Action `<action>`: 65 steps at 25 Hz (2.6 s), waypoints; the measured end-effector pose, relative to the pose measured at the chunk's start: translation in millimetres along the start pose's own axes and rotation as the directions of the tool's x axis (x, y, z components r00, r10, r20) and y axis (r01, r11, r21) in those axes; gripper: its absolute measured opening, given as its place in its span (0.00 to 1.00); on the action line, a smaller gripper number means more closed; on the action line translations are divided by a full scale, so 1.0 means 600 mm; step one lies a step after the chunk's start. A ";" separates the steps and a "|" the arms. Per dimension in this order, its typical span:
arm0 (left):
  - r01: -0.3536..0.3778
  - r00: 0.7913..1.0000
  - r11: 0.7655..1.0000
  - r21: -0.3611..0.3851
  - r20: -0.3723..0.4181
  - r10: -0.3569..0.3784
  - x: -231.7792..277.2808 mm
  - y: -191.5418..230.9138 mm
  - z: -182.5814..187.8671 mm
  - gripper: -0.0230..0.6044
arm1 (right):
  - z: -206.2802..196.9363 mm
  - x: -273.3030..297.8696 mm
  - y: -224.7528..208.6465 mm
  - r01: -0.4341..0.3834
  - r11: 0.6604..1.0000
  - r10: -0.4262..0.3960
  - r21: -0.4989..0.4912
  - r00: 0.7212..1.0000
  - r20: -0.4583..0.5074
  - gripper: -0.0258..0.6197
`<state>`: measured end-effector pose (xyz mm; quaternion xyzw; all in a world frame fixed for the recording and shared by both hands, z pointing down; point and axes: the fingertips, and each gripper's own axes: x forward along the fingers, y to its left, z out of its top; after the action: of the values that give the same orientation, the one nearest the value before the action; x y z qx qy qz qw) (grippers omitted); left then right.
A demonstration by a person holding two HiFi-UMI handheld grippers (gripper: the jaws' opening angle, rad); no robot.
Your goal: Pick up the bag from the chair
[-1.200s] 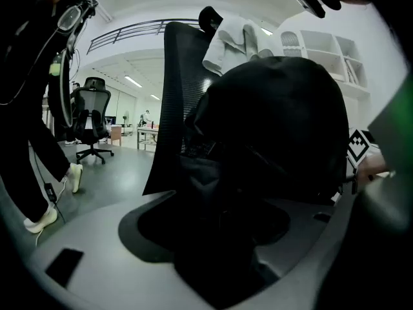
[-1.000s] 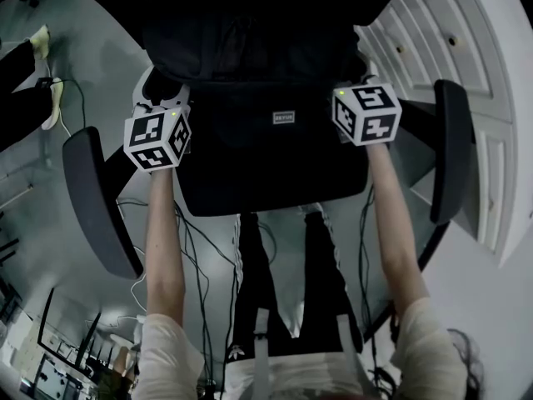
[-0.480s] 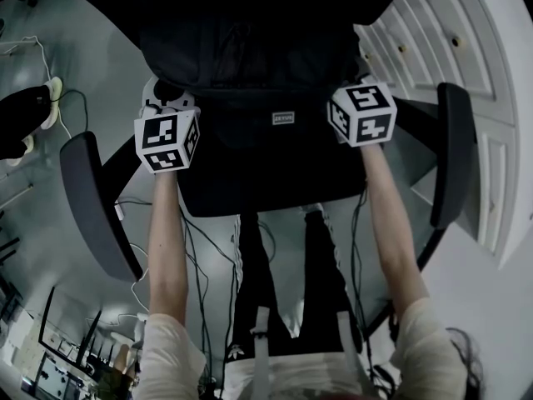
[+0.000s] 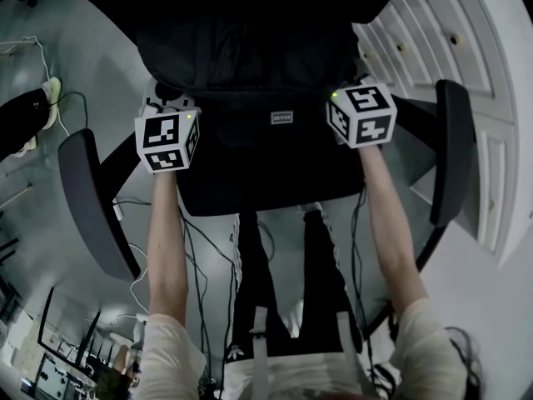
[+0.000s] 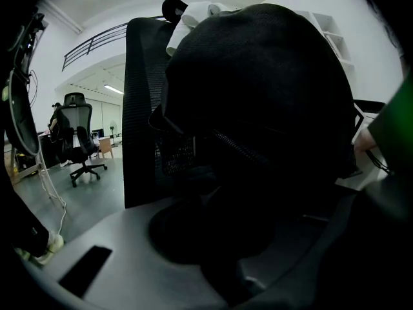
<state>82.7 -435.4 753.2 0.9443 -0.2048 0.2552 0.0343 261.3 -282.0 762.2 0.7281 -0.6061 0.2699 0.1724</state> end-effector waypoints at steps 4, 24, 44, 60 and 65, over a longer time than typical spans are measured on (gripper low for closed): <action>-0.002 1.000 1.000 -0.001 -0.005 0.002 -0.008 -0.003 0.000 0.12 | 0.006 -0.009 0.010 -0.009 1.000 0.009 0.014 1.000 -0.002 0.23; -0.010 0.996 1.000 0.019 0.090 0.008 -0.115 -0.012 0.156 0.11 | 0.139 -0.145 0.022 0.038 0.999 -0.036 -0.022 0.996 0.081 0.23; -0.067 0.968 0.996 0.055 0.247 0.051 -0.383 -0.028 0.498 0.11 | 0.418 -0.443 0.080 0.097 0.995 -0.085 -0.039 0.968 0.235 0.23; -0.176 0.933 0.984 0.015 0.320 0.162 -0.637 -0.092 0.530 0.11 | 0.442 -0.664 0.209 0.101 0.990 -0.062 -0.101 0.942 0.330 0.23; -0.196 0.931 0.981 -0.004 0.312 0.188 -0.662 -0.111 0.510 0.11 | 0.423 -0.684 0.224 0.081 0.992 -0.042 -0.102 0.941 0.336 0.23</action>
<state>-59.2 -279.4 293.2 0.9485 -0.2953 0.1082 -0.0365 127.8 -132.1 303.2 0.7706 -0.6180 0.1024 0.1173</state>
